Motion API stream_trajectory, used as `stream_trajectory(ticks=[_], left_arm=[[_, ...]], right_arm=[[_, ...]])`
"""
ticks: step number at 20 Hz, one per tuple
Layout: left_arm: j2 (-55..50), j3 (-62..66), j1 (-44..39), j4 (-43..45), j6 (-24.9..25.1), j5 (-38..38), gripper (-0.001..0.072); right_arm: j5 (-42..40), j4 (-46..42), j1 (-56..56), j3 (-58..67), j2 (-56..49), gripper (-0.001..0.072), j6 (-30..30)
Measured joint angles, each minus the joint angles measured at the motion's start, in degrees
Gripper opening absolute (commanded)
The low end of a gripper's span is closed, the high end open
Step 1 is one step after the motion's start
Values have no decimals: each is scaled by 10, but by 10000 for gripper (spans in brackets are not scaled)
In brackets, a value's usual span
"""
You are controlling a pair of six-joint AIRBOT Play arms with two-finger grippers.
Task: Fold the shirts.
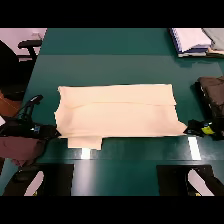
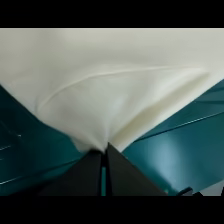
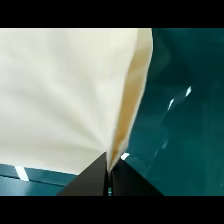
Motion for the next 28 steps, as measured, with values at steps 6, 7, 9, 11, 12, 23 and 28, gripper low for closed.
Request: stream_trajectory(ticks=[6,7,9,11,12,23,28], left_arm=[[-50,70,0,-5,24,74,25],[-75,84,0,-6,35,97,26],[-141,119,0,-9,56,145,27],[-216,157,0,-13,74,185,27],[-254,176,0,-14,81,203,27],[-423,300,0,-29,75,250,31],[-428,314,-7,-67,71,230,27]], right_arm=[[-17,-23,56,113,-53,17,7],[-28,-24,70,141,-85,17,8],[-44,-24,95,202,-156,18,9],[-54,-16,115,262,-228,18,10],[-60,-5,121,291,-263,18,11],[-56,107,94,467,-434,513,-6],[-41,118,15,394,-429,513,-26]])
